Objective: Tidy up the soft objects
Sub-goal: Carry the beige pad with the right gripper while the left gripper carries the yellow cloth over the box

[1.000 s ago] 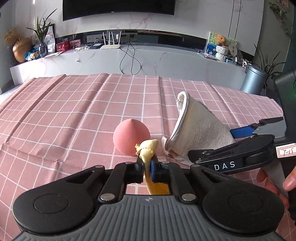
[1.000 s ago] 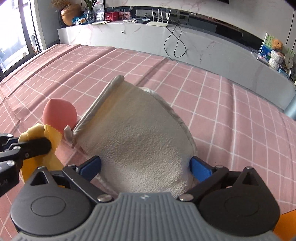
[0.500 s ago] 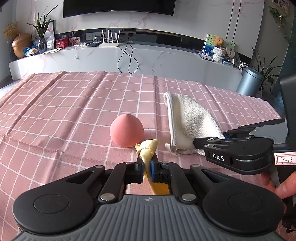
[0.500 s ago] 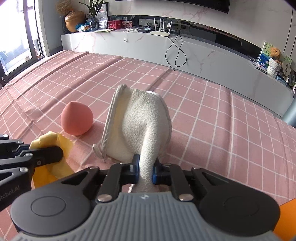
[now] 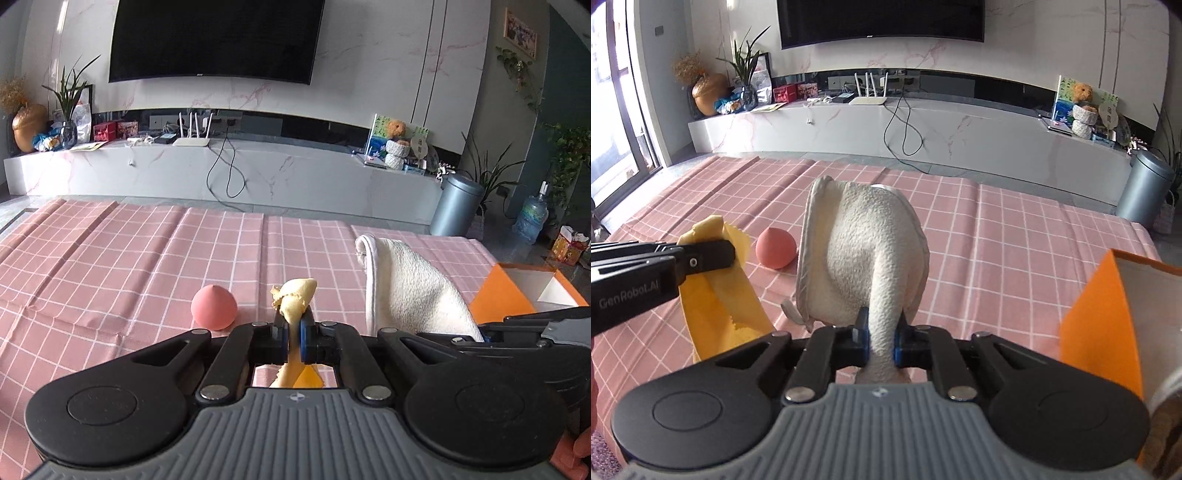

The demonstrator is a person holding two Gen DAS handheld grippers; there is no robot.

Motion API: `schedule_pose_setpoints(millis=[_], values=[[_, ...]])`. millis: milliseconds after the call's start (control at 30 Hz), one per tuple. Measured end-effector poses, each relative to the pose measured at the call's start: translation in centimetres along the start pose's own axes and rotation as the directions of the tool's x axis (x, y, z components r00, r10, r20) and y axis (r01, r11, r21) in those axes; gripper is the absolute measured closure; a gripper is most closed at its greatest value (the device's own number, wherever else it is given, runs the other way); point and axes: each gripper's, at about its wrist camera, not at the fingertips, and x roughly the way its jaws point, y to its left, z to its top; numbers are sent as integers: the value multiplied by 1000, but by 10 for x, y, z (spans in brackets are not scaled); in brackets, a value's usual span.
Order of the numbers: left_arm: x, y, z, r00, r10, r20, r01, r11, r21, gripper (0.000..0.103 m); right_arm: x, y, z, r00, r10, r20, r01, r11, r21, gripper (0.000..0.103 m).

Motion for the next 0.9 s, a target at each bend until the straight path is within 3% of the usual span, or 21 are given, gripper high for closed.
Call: schedule_pose_setpoints(millis=[200, 433, 533, 700, 900], values=[[-29, -39, 11, 992, -122, 45, 120, 992, 38, 98, -75, -31, -16, 997, -51, 57, 47, 996, 74, 93], [-41, -103, 17, 953, -300, 49, 292, 949, 119, 98, -137, -85, -47, 983, -169, 78, 153, 972, 176, 93], [-43, -135, 24, 922, -384, 46, 373, 915, 155, 98, -158, -112, -62, 971, -228, 71, 207, 951, 230, 93], [-41, -192, 32, 851, -525, 27, 508, 835, 212, 98, -181, -160, -86, 948, -316, 31, 292, 908, 300, 93], [-12, -243, 17, 797, -601, -56, 597, 770, 227, 98, -182, -193, -107, 935, -352, -42, 346, 879, 328, 93]])
